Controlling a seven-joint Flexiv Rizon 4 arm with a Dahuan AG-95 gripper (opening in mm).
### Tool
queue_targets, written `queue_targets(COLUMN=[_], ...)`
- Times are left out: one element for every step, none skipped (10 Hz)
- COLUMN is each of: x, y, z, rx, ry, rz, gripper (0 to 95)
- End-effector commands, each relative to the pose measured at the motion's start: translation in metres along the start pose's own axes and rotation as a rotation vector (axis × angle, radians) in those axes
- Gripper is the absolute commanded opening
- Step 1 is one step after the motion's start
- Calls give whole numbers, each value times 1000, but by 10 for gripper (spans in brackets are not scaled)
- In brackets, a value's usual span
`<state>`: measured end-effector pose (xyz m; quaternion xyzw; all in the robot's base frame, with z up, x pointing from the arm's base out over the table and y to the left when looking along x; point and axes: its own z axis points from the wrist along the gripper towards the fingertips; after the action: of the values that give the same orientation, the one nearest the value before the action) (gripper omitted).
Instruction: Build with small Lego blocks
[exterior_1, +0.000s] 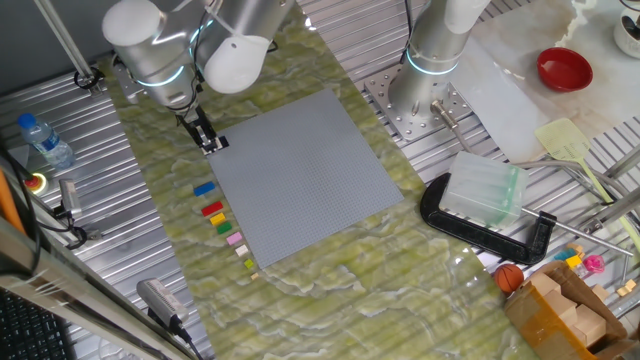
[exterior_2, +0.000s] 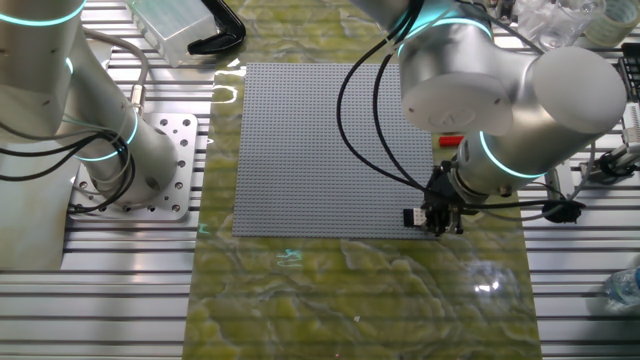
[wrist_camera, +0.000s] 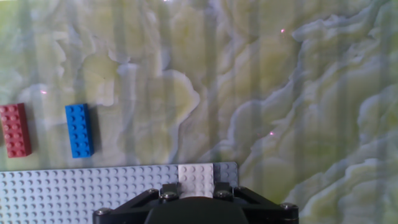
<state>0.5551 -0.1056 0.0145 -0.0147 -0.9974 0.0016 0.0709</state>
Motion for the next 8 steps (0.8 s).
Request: queue_targets(x=[0, 0, 0, 0, 1, 1, 1, 1], y=[1, 1, 1, 0, 1, 1, 1, 1], z=[0, 1, 1, 1, 1, 1, 0, -1], rx=[-1, -1, -1, -1, -1, -1, -1, -1], ry=[5, 7, 11, 10, 11, 11, 10, 11], rz=[0, 2, 2, 3, 3, 4, 6, 8], gripper=[0, 0, 0, 0, 0, 0, 0, 0])
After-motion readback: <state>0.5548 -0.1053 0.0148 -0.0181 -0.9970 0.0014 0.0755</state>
